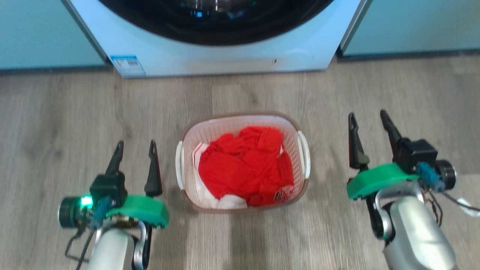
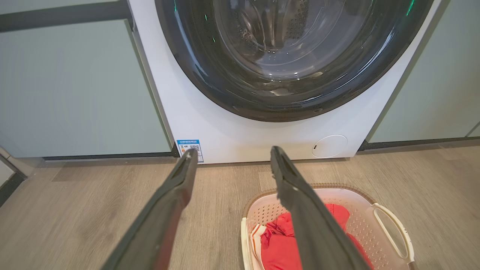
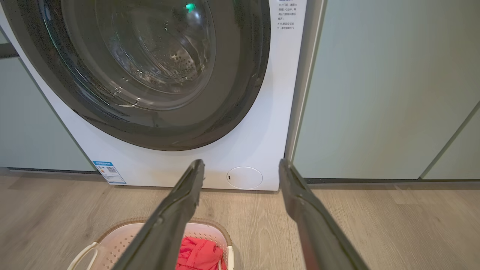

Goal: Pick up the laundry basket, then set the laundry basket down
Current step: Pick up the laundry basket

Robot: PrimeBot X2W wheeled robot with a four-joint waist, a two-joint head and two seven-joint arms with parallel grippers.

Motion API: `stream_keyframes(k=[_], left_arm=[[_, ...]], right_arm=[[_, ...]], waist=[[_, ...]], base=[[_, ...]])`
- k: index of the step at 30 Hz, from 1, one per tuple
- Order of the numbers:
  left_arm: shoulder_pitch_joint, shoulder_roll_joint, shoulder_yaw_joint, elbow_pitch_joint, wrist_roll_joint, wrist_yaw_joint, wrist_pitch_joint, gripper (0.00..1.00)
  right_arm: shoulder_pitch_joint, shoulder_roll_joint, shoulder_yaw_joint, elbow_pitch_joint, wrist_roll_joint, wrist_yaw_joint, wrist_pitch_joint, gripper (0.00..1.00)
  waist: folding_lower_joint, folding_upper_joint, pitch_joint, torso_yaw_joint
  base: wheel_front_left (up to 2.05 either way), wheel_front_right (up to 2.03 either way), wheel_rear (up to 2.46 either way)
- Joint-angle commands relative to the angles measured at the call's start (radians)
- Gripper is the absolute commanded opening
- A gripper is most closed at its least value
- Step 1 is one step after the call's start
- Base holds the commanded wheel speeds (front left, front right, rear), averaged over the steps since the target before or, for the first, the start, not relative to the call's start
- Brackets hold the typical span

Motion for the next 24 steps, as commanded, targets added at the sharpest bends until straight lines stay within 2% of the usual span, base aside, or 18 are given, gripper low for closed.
stream_keyframes(k=[1, 16, 24], left_arm=[[-0.047, 0.002, 0.026, -0.025, -0.005, 0.001, -0.01, 1.0], [-0.285, 0.002, -0.043, 0.184, -0.057, 0.003, -0.01, 1.0], [-0.387, 0.002, -0.095, 0.299, -0.101, -0.013, -0.01, 1.0]], right_arm=[[-0.032, -0.008, 0.017, -0.025, -0.006, 0.006, -0.012, 1.0], [-0.198, -0.008, -0.018, 0.113, -0.019, 0.006, -0.012, 1.0], [-0.29, -0.008, -0.033, 0.22, -0.03, 0.006, -0.012, 1.0]], waist=[[-0.0001, 0.0, 0.065, 0.008], [-0.0001, 0.0, 0.319, 0.033], [-0.0001, 0.0, 0.444, 0.053]], base=[[0.0, 0.0, 0.0], [0.0, 0.0, 0.0], [0.0, 0.0, 0.0]])
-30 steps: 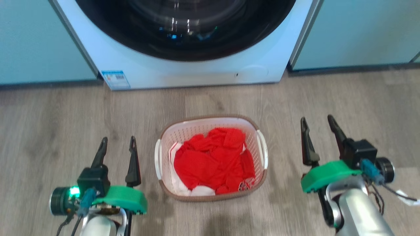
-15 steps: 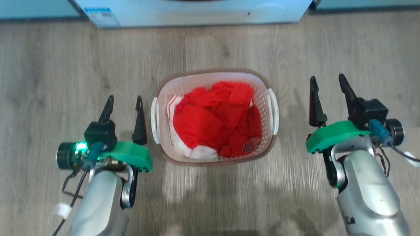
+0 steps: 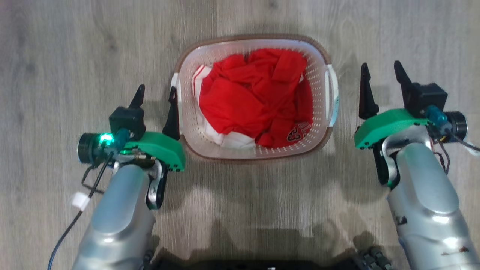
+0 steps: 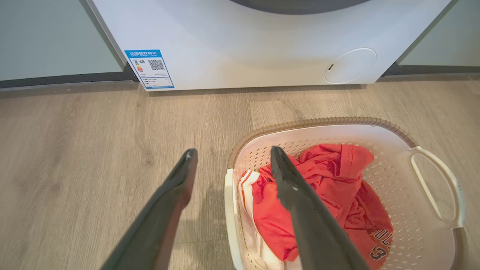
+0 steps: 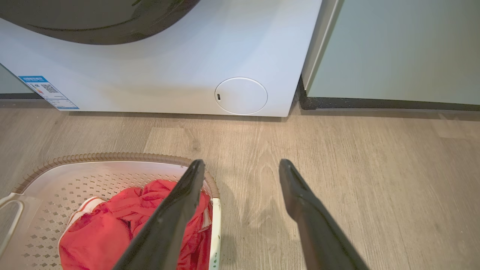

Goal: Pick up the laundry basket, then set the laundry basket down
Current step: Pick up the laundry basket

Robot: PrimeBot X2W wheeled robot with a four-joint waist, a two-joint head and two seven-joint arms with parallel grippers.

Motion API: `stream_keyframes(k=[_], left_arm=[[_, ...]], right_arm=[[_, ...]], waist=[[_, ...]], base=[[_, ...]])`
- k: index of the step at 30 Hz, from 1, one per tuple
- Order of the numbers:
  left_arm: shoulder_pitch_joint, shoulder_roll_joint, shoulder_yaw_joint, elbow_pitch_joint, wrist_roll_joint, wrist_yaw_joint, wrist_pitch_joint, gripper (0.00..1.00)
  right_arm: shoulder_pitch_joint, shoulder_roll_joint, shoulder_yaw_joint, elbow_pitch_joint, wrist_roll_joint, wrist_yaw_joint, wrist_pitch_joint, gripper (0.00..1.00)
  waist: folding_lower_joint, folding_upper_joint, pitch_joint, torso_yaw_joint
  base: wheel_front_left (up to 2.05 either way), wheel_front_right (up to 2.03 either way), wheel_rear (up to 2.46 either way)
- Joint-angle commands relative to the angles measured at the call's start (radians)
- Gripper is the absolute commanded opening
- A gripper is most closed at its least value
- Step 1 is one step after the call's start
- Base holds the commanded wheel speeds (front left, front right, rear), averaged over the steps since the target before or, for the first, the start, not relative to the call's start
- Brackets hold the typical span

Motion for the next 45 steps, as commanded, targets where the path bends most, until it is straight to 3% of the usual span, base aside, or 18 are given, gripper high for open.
stream_keyframes(k=[1, 17, 32, 42, 43, 45], left_arm=[[-0.021, 0.015, 0.017, 0.002, -0.007, -0.005, -0.008, 1.0], [-0.186, 0.015, -0.072, 0.231, -0.063, 0.005, -0.008, 1.0], [-0.249, 0.015, -0.171, 0.35, -0.16, -0.035, -0.008, 1.0], [-0.311, 0.015, -0.254, 0.401, -0.221, -0.032, -0.008, 1.0], [-0.316, 0.015, -0.261, 0.405, -0.228, -0.031, -0.008, 1.0], [-0.326, 0.015, -0.275, 0.411, -0.241, -0.028, -0.008, 1.0]], right_arm=[[-0.009, 0.002, 0.017, -0.008, -0.01, 0.006, -0.012, 1.0], [-0.107, 0.002, 0.042, 0.086, -0.002, 0.006, -0.012, 1.0], [-0.151, 0.002, 0.082, 0.214, 0.005, 0.006, -0.012, 1.0], [-0.201, 0.002, 0.103, 0.305, 0.012, 0.006, -0.012, 1.0], [-0.204, 0.002, 0.104, 0.311, 0.011, 0.006, -0.012, 0.98], [-0.211, 0.002, 0.104, 0.32, 0.01, 0.006, -0.012, 0.79]], waist=[[-0.0002, 0.0, 0.051, 0.011], [-0.0002, 0.0, 0.212, 0.034], [-0.0002, 0.0, 0.261, 0.053], [-0.0002, 0.0, 0.298, 0.062], [-0.0002, 0.0, 0.3, 0.063], [-0.0002, 0.0, 0.304, 0.064]], base=[[0.0, 0.0, 0.0], [0.0, 0.0, 0.0], [0.0, 0.0, 0.0], [0.0, 0.0, 0.0], [0.0, 0.0, 0.0], [0.0, 0.0, 0.0]])
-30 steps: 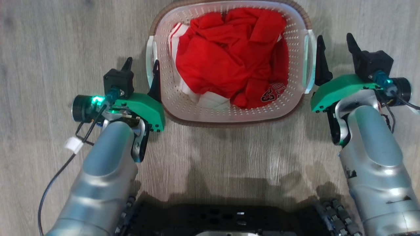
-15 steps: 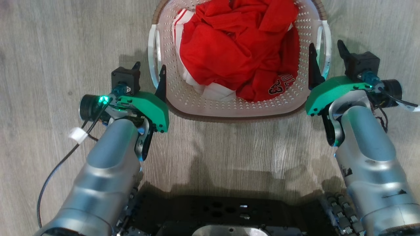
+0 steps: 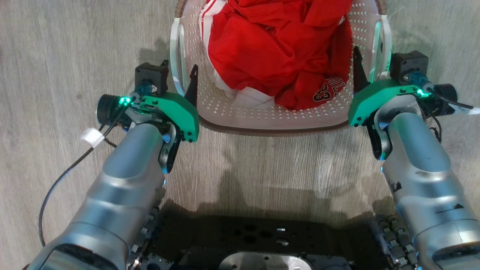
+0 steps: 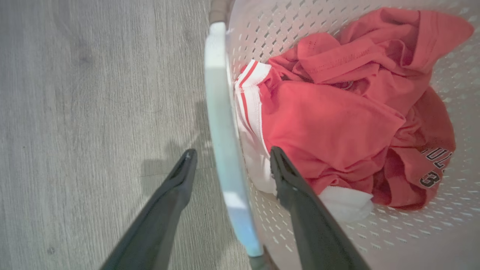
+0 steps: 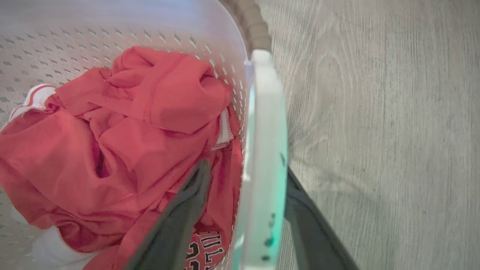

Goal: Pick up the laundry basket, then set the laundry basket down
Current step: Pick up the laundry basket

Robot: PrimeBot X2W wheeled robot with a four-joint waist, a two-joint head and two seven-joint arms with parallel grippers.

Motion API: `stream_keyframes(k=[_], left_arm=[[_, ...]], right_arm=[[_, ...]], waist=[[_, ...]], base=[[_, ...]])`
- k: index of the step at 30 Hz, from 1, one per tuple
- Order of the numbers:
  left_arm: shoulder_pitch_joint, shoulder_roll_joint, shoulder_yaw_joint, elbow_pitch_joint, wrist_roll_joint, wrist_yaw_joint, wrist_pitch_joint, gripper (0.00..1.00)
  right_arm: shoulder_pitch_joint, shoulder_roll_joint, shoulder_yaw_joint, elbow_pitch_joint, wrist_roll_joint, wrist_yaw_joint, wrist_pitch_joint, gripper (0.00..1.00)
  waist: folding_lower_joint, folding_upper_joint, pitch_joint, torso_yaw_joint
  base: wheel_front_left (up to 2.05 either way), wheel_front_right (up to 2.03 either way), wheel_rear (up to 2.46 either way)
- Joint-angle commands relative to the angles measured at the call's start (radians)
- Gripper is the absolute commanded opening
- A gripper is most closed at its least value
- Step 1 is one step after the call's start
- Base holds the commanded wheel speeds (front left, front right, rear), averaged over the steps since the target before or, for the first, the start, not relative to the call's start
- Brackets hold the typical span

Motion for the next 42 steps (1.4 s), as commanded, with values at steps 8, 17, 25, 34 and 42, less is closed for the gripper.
stream_keyframes(k=[8, 17, 25, 34, 42], left_arm=[[-0.003, 0.023, -0.042, 0.014, -0.067, 0.013, -0.006, 0.0], [-0.006, 0.023, -0.09, 0.011, -0.114, 0.03, -0.006, 0.0], [0.034, 0.023, -0.104, 0.04, -0.139, 0.035, -0.006, 0.0], [0.129, 0.023, -0.131, 0.094, -0.186, 0.031, -0.006, 0.0], [0.207, 0.023, -0.191, 0.175, -0.267, 0.011, -0.006, 0.0]], right_arm=[[0.015, 0.017, 0.029, 0.013, 0.006, 0.006, -0.011, 0.32], [0.012, 0.017, 0.043, 0.054, 0.02, 0.006, -0.011, 0.0], [0.038, 0.017, 0.072, 0.121, 0.066, 0.006, -0.011, 0.0], [0.093, 0.017, 0.155, 0.256, 0.195, 0.006, -0.011, 0.0], [0.141, 0.017, 0.275, 0.337, 0.328, 0.006, -0.009, 0.0]], waist=[[0.0, -0.0001, 0.0, 0.002], [0.0, -0.0001, -0.037, 0.001], [0.0, -0.0001, -0.128, -0.006], [0.0, -0.0001, -0.289, -0.025], [0.0, -0.0001, -0.435, -0.042]], base=[[0.0, 0.0, 0.0], [0.0, 0.0, 0.0], [0.0, 0.0, 0.0], [0.0, 0.0, 0.0], [0.0, 0.0, 0.0]])
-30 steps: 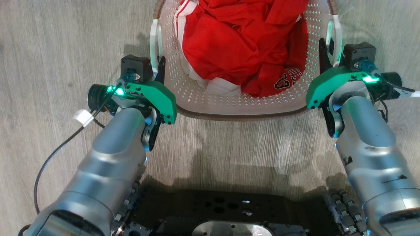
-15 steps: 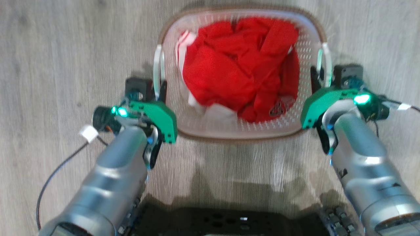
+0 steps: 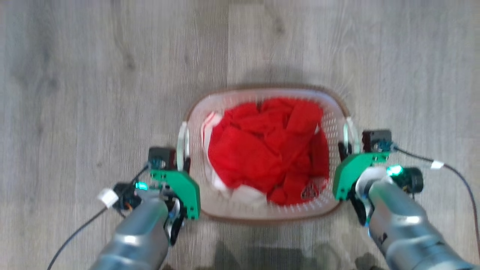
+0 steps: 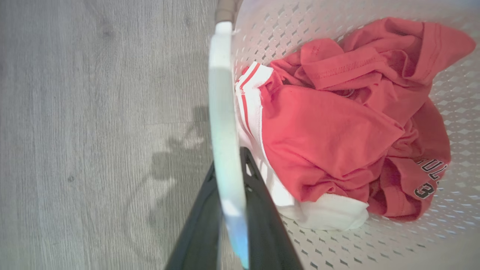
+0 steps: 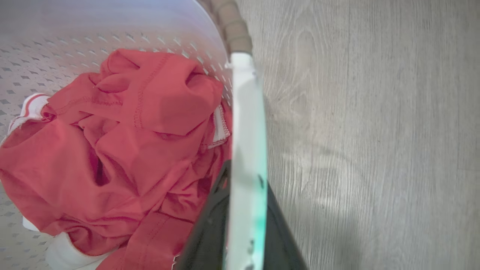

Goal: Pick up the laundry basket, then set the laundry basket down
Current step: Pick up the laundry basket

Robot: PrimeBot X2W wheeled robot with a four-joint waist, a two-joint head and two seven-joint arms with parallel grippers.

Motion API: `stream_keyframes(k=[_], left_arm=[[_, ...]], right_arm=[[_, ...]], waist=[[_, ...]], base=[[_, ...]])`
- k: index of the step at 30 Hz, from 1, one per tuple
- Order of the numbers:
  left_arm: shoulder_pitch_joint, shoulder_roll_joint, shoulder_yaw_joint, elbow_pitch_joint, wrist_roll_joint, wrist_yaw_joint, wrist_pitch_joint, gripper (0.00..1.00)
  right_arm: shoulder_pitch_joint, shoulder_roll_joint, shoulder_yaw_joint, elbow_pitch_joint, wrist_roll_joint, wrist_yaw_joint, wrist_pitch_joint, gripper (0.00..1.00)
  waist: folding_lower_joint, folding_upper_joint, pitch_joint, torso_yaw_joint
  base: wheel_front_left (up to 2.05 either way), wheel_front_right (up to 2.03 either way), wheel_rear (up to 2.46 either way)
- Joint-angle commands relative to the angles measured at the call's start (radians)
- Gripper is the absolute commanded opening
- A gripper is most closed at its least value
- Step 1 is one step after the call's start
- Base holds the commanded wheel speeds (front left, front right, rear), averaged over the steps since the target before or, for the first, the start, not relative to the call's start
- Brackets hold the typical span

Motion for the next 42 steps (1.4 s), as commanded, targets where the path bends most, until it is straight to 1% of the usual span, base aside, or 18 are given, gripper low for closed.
stream_keyframes(k=[1, 2, 3, 9, 13, 19, 35, 42], left_arm=[[0.031, 0.03, 0.008, 0.013, -0.018, -0.001, -0.008, 0.0], [0.042, 0.03, -0.003, 0.021, -0.031, -0.003, -0.004, 0.0], [0.063, 0.03, -0.024, 0.032, -0.054, -0.007, 0.007, 0.0], [0.129, 0.03, -0.074, 0.053, -0.123, -0.015, 0.048, 0.0], [0.159, 0.03, -0.103, 0.063, -0.156, -0.015, 0.073, 0.0], [0.187, 0.03, -0.135, 0.079, -0.19, -0.013, 0.084, 0.0], [0.242, 0.03, -0.191, 0.115, -0.249, -0.016, 0.094, 0.0], [0.239, 0.03, -0.205, 0.131, -0.263, -0.018, 0.09, 0.0]], right_arm=[[0.058, 0.007, 0.034, 0.011, 0.022, 0.004, -0.004, 0.0], [0.066, 0.007, 0.05, 0.018, 0.039, 0.004, 0.003, 0.0], [0.085, 0.007, 0.077, 0.031, 0.08, 0.004, 0.02, 0.0], [0.142, 0.007, 0.16, 0.049, 0.176, 0.004, 0.071, 0.0], [0.175, 0.007, 0.214, 0.055, 0.225, 0.004, 0.101, 0.0], [0.213, 0.007, 0.278, 0.064, 0.283, 0.004, 0.126, 0.0], [0.274, 0.007, 0.396, 0.068, 0.411, 0.004, 0.142, 0.0], [0.273, 0.007, 0.441, 0.073, 0.456, 0.004, 0.136, 0.0]], waist=[[0.0, -0.0001, -0.072, -0.011], [0.0, -0.0001, -0.091, -0.013], [0.0, -0.0001, -0.13, -0.015], [0.0, -0.0001, -0.245, -0.018], [0.0, -0.0001, -0.308, -0.014], [0.0, -0.0001, -0.392, -0.012], [0.0, -0.0001, -0.555, -0.018], [0.0, -0.0001, -0.582, -0.021]], base=[[0.0, 0.0, 0.0], [0.0, 0.0, 0.0], [0.0, 0.0, 0.0], [0.0, 0.0, 0.0], [0.0, 0.0, 0.0], [0.0, 0.0, 0.0], [0.0, 0.0, 0.0], [0.0, 0.0, 0.0]])
